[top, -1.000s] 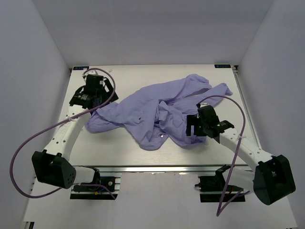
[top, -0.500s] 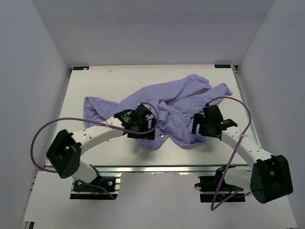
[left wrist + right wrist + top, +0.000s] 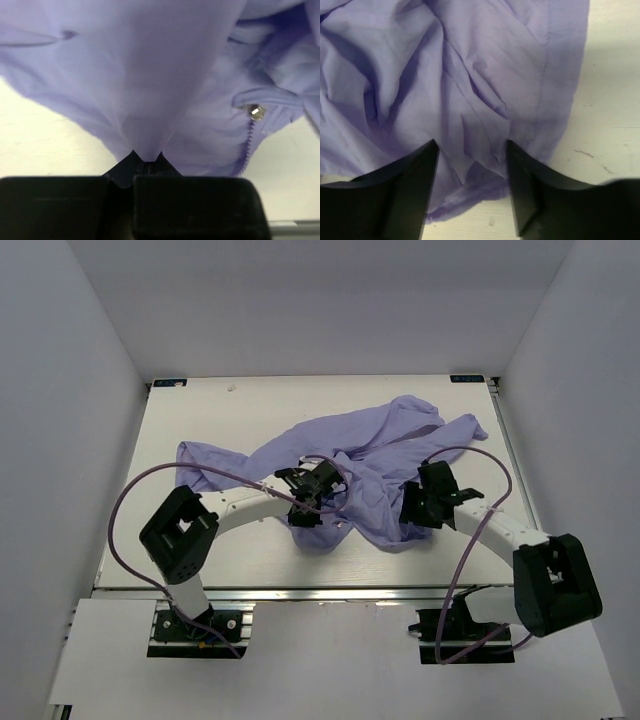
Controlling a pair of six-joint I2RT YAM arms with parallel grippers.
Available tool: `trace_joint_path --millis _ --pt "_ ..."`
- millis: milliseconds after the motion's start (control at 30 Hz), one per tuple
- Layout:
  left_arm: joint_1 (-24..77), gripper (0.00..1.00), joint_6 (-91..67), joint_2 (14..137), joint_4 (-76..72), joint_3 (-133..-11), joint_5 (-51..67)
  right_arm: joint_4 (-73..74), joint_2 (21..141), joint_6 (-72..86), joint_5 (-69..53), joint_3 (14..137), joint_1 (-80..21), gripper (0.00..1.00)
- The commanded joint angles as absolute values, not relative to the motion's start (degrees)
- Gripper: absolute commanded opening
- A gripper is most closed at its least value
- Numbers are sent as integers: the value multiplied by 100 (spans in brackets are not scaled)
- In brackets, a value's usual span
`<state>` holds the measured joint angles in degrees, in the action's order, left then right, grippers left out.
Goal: Zip up the jacket
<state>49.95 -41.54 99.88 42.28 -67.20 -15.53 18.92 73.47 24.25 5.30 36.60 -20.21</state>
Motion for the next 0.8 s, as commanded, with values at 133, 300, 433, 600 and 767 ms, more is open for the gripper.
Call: trace_joint_path --millis 133,300,433,600,767 --pt "4983 0 -4517 9054 4702 -6891 -2803 1520 7489 2557 518 3761 -1978 0" --pt "4983 0 -4421 7780 4886 -7013 -3234 1959 6043 2584 1326 4183 -1977 0" --pt "4983 0 -4140 6629 4720 -7233 -3427 2660 5064 2628 1941 4990 -1978 0" --pt "4992 0 -3622 5302 4158 -7715 -3691 3488 4300 2777 3066 6517 -1977 0" --pt "4983 0 -3147 4465 3780 -8375 -4121 3569 3911 2533 3936 7733 -1977 0"
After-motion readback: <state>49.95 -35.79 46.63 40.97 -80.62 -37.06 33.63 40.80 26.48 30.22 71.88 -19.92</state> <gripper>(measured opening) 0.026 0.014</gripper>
